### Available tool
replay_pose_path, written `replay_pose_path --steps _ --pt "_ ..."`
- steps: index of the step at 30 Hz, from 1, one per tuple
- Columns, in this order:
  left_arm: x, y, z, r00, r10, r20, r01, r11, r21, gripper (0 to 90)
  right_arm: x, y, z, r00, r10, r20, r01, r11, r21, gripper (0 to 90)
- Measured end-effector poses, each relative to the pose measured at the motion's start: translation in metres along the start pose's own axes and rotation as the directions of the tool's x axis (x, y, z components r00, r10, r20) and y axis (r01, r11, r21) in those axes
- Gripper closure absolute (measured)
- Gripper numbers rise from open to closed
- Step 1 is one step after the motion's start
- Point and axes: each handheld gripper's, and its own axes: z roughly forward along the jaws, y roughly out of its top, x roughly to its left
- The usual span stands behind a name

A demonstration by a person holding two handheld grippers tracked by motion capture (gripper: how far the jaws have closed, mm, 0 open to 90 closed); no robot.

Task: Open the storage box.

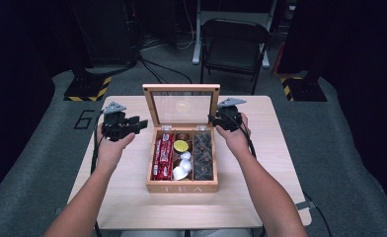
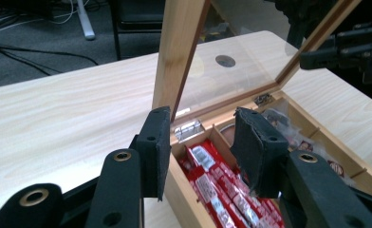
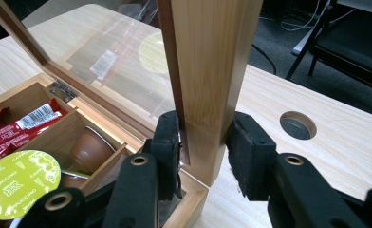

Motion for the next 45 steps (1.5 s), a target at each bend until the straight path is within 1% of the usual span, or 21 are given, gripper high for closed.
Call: replay_pose_path --steps 2,4,7,9,11,13,16,19,20,23,24,25,28,29,31,32,36,37,39,43,45 --pt "-0.001 -0.004 -0.002 1.0000 0.003 -0.004 -0.003 1.0000 0.000 56.8 0.000 0.000 0.001 1.0000 0.008 0.000 -0.008 1.0000 -0.003 64.9" --pt "-0.001 -0.008 -0.004 1.0000 0.002 0.001 -0.002 1.0000 -0.006 57.1 0.000 0.001 0.001 0.9999 0.016 0.000 -0.016 0.9999 -0.002 64.9" --pt "-0.001 -0.013 -0.005 1.0000 0.005 -0.004 -0.005 1.0000 0.001 57.2 -0.001 0.002 0.002 0.9998 0.018 0.000 -0.018 0.9998 0.002 64.9" --pt "-0.001 -0.016 -0.005 1.0000 -0.009 0.004 0.009 1.0000 0.000 57.2 -0.002 0.002 0.003 0.9998 0.017 -0.003 -0.017 0.9998 0.004 64.9" --pt "-0.001 -0.018 -0.005 0.9999 -0.006 0.012 0.006 1.0000 0.006 57.1 -0.002 0.003 0.003 0.9996 0.029 -0.002 -0.029 0.9996 0.004 65.0" --pt "-0.002 -0.021 -0.005 0.9998 -0.009 0.019 0.008 0.9999 0.008 57.1 -0.003 0.003 0.004 0.9996 0.027 -0.002 -0.027 0.9996 0.006 65.0" --pt "-0.002 -0.025 -0.004 0.9993 -0.026 0.026 0.026 0.9997 0.002 57.2 -0.004 0.004 0.005 0.9997 0.026 -0.003 -0.026 0.9996 0.009 65.0" --pt "-0.002 -0.030 -0.004 0.9992 -0.029 0.029 0.029 0.9996 0.005 57.1 -0.005 0.006 0.006 0.9994 0.035 -0.003 -0.035 0.9992 0.019 65.1" --pt "-0.003 -0.032 -0.003 0.9987 -0.041 0.031 0.041 0.9992 0.003 57.1 -0.005 0.006 0.007 0.9996 0.029 -0.002 -0.029 0.9994 0.020 65.1" --pt "-0.002 -0.037 -0.002 0.9985 -0.048 0.027 0.048 0.9988 -0.002 57.2 -0.005 0.007 0.008 0.9989 0.046 0.001 -0.046 0.9987 0.022 65.1" --pt "-0.001 -0.038 -0.002 0.9985 -0.048 0.025 0.048 0.9988 0.004 57.2 -0.006 0.008 0.009 0.9988 0.049 0.003 -0.049 0.9985 0.021 65.1" --pt "-0.001 -0.040 -0.002 0.9985 -0.049 0.024 0.049 0.9988 0.004 57.2 -0.007 0.008 0.009 0.9991 0.043 0.001 -0.043 0.9989 0.021 65.2" --pt "0.001 -0.044 -0.001 0.9983 -0.054 0.023 0.054 0.9984 0.015 57.2 -0.008 0.008 0.011 0.9988 0.049 0.005 -0.049 0.9986 0.021 65.2" --pt "0.001 -0.045 -0.002 0.9981 -0.058 0.021 0.058 0.9982 0.013 57.2 -0.008 0.008 0.011 0.9985 0.055 0.004 -0.055 0.9983 0.020 65.2" --pt "0.003 -0.045 -0.003 0.9984 -0.053 0.019 0.052 0.9986 0.011 57.1 -0.009 0.009 0.012 0.9979 0.065 0.004 -0.065 0.9976 0.023 65.2" --pt "0.002 -0.046 -0.004 0.9979 -0.062 0.019 0.062 0.9981 0.005 57.1 -0.009 0.009 0.013 0.9977 0.067 0.006 -0.067 0.9975 0.021 65.2" --pt "0.001 -0.048 -0.006 0.9984 -0.054 0.016 0.054 0.9985 0.010 57.1 -0.011 0.009 0.016 0.9965 0.083 0.007 -0.083 0.9964 0.020 65.2" --pt "0.002 -0.048 -0.006 0.9989 -0.044 0.015 0.044 0.9990 0.011 57.1 -0.011 0.009 0.016 0.9956 0.093 0.006 -0.093 0.9954 0.022 65.2" --pt "0.001 -0.049 -0.007 0.9993 -0.036 0.013 0.036 0.9993 0.013 57.1 -0.012 0.010 0.017 0.9958 0.091 0.007 -0.092 0.9956 0.021 65.2" --pt "0.000 -0.050 -0.010 0.9996 -0.027 0.005 0.026 0.9996 0.010 57.1 -0.012 0.010 0.020 0.9941 0.108 0.009 -0.109 0.9939 0.020 65.0" --pt "0.001 -0.051 -0.010 0.9997 -0.022 0.007 0.022 0.9997 0.015 57.1 -0.012 0.010 0.021 0.9938 0.110 0.014 -0.110 0.9937 0.018 64.8"
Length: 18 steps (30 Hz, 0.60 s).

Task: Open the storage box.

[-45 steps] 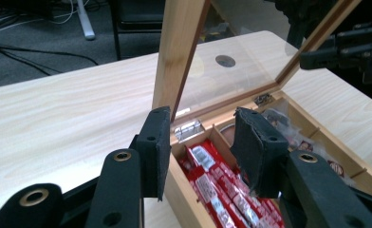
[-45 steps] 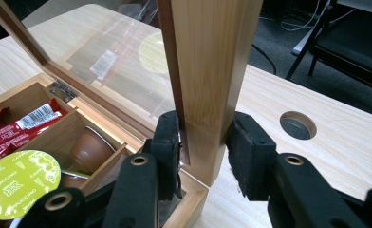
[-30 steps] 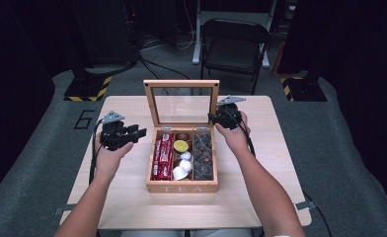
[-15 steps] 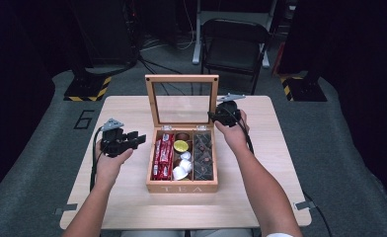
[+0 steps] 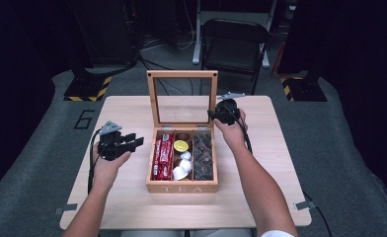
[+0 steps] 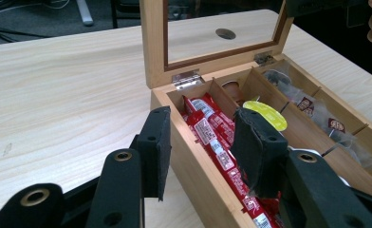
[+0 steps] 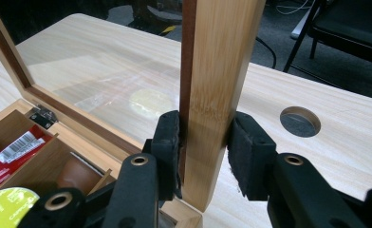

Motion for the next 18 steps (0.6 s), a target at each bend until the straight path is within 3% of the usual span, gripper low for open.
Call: replay_pose_path --steps 18 --pt "-0.0008 -0.0039 0.0015 1.0000 -0.003 0.008 0.003 1.0000 0.008 55.8 -0.0002 0.0001 0.0078 0.9988 0.043 0.024 -0.043 0.9991 -0.001 63.4"
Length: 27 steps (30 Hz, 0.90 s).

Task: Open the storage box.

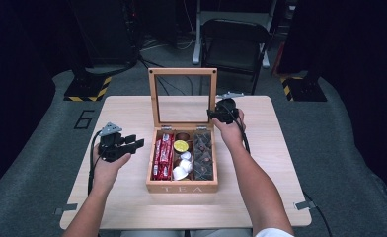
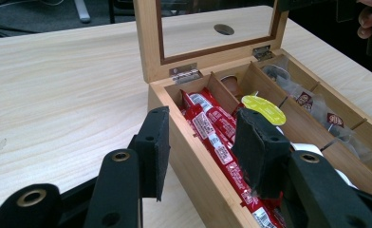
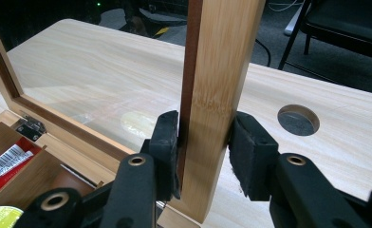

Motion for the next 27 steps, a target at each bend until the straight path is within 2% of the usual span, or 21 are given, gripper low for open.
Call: replay_pose_path --steps 2,5,10,12,16,27 --pt "0.000 0.000 0.000 1.0000 -0.001 -0.002 0.001 1.0000 0.000 55.5 0.001 0.000 -0.001 1.0000 -0.005 0.006 0.005 0.9999 0.009 61.4" --pt "0.000 -0.001 0.000 1.0000 -0.003 -0.003 0.003 1.0000 -0.002 54.9 0.001 -0.001 -0.001 0.9998 -0.011 -0.018 0.011 0.9994 0.031 51.1" --pt "0.000 -0.001 -0.001 1.0000 -0.004 -0.005 0.004 1.0000 -0.002 54.7 0.007 -0.003 -0.008 0.9984 -0.056 -0.005 0.056 0.9983 0.018 48.6" --pt "0.000 -0.001 -0.001 1.0000 -0.001 -0.004 0.001 1.0000 -0.002 54.6 0.010 -0.004 -0.012 0.9983 -0.058 -0.004 0.059 0.9980 0.022 47.9" --pt "0.000 -0.001 -0.001 0.9999 -0.001 -0.012 0.001 1.0000 0.000 54.0 0.016 -0.007 -0.022 0.9959 -0.089 -0.015 0.089 0.9960 -0.009 48.0" --pt "0.001 -0.001 -0.001 0.9999 -0.006 -0.012 0.006 1.0000 -0.001 49.5 0.034 -0.012 -0.028 0.9884 -0.129 -0.081 0.129 0.9917 -0.003 45.7"
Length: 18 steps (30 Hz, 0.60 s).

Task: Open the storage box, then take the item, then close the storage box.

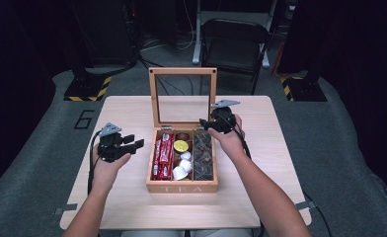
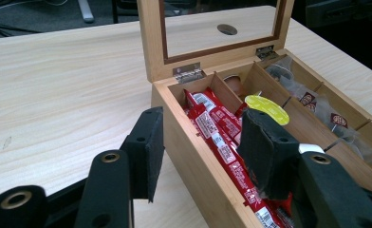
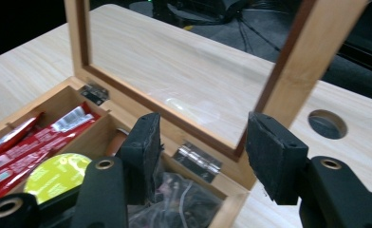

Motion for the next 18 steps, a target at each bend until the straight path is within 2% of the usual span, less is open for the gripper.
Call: replay_pose_path --steps 3,9,18 --pt "0.000 0.000 0.000 1.0000 -0.001 0.002 0.001 1.0000 -0.001 48.0 0.005 -0.002 0.002 0.9998 0.000 -0.020 0.000 0.9999 0.015 44.0" --pt "0.001 0.000 0.000 0.9999 -0.010 -0.001 0.010 0.9999 -0.008 46.6 0.019 -0.007 0.005 0.9976 -0.030 -0.063 0.032 0.9989 0.034 43.9" --pt "0.001 0.000 -0.001 1.0000 -0.008 -0.003 0.008 0.9999 -0.008 46.5 0.040 -0.014 0.011 0.9860 -0.069 -0.152 0.075 0.9964 0.038 44.5"
